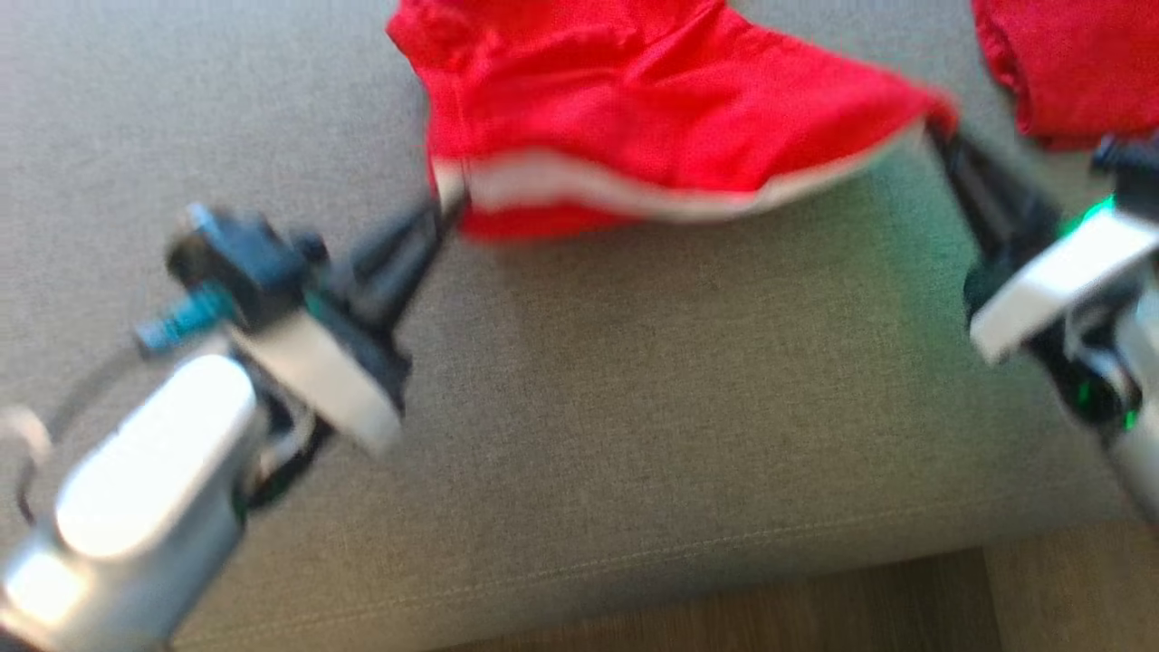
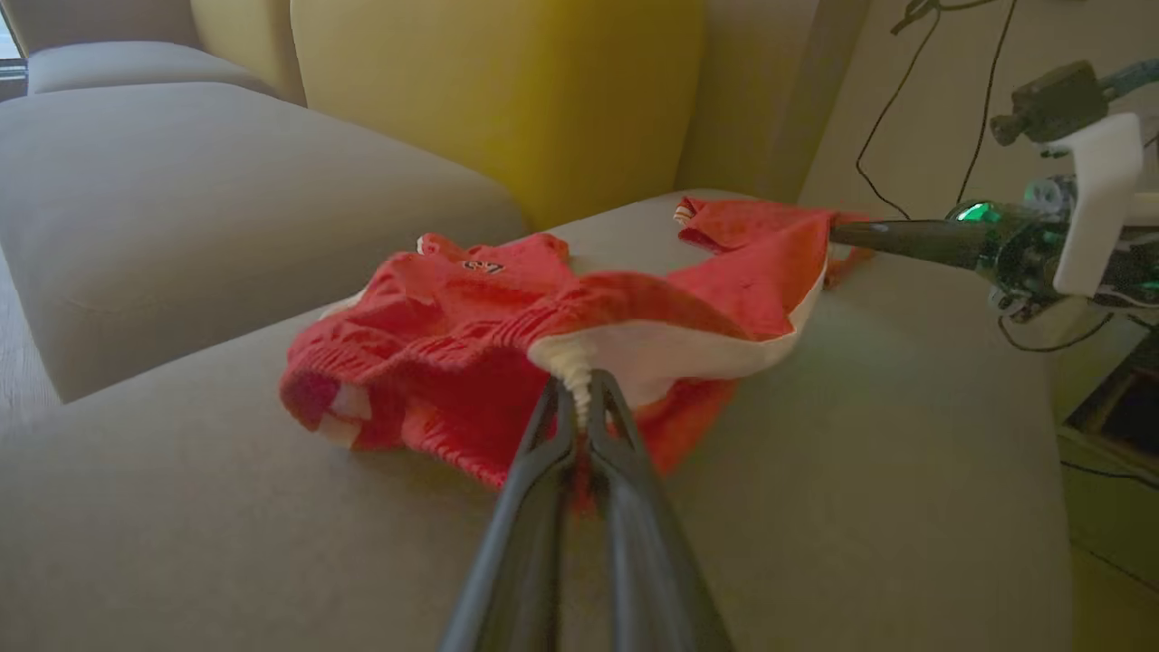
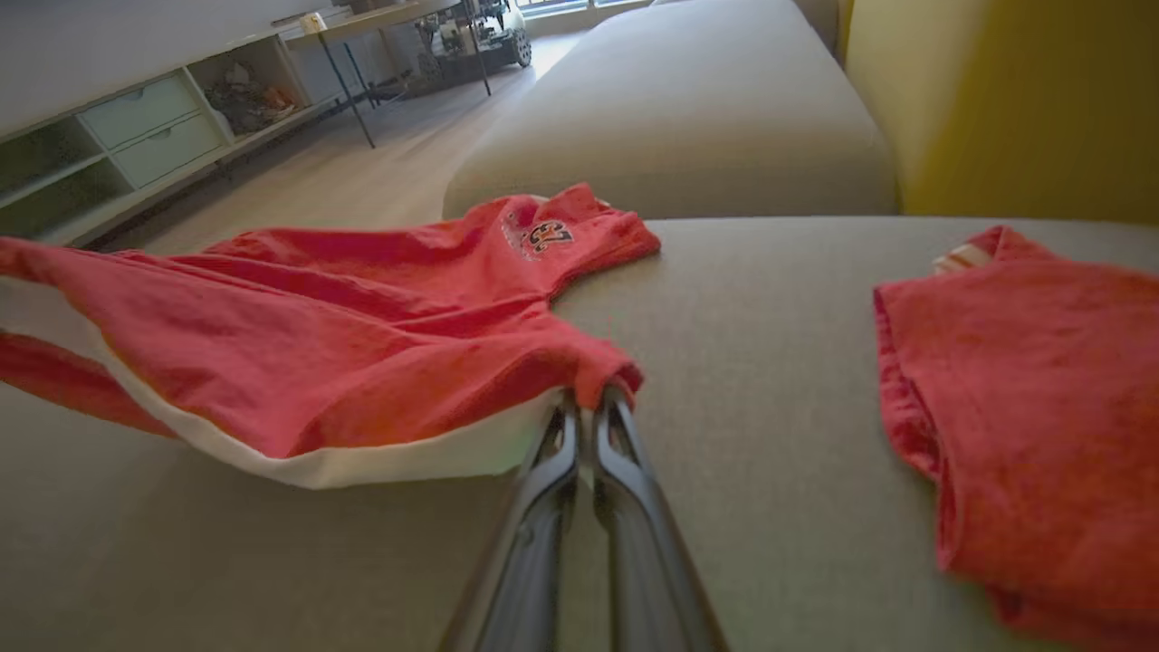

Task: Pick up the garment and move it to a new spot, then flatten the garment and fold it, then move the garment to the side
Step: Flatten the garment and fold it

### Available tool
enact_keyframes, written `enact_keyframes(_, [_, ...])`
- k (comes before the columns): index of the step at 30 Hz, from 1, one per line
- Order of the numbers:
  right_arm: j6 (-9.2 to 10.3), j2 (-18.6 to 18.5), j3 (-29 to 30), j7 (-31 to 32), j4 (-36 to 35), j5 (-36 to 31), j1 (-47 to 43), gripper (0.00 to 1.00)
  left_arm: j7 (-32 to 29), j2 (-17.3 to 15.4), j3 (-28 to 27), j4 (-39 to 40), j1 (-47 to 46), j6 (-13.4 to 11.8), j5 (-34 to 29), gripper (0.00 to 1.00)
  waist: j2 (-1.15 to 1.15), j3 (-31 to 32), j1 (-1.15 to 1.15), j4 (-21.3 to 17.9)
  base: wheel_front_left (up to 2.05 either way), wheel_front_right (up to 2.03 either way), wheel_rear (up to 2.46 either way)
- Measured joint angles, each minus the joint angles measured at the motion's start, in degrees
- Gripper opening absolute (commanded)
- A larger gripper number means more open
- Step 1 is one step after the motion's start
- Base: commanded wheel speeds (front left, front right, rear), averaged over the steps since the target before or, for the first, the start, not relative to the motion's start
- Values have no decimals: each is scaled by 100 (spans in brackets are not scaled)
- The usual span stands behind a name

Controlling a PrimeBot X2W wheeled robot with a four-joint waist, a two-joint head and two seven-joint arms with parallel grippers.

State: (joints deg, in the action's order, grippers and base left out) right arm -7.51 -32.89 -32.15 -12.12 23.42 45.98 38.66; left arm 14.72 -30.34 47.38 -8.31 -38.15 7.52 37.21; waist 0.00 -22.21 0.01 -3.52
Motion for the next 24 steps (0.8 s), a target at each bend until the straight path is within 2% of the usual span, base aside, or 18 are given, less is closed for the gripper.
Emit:
enact_keyframes(6, [0, -524, -302, 456, -530, 844, -1180, 0, 0, -172, 405, 132, 1187, 0, -563, 0, 0, 371, 0, 40, 0, 0, 0])
enact_keyframes(9, [0, -723, -252, 485, -772, 1146, -1751, 0, 0, -176, 338, 287, 1731, 2, -715, 0, 0, 538, -1, 69, 0, 0, 0])
enact_keyframes(16, [0, -1080, 226, 483, -1415, 1852, -3283, 0, 0, -222, 1, 727, 2727, -1, -1159, 0, 0, 780, -1, 230, 0, 0, 0])
enact_keyframes(21, [0, -1410, 723, 535, -2129, 2446, -4402, 0, -1, -225, -347, 1222, 3524, -4, -1109, 0, 0, 972, -1, 296, 0, 0, 0])
enact_keyframes(24, [0, -1504, 980, 675, -2388, 2549, -4502, 0, -1, -115, -557, 1449, 3681, -3, -894, 0, 0, 1022, -1, 336, 0, 0, 0])
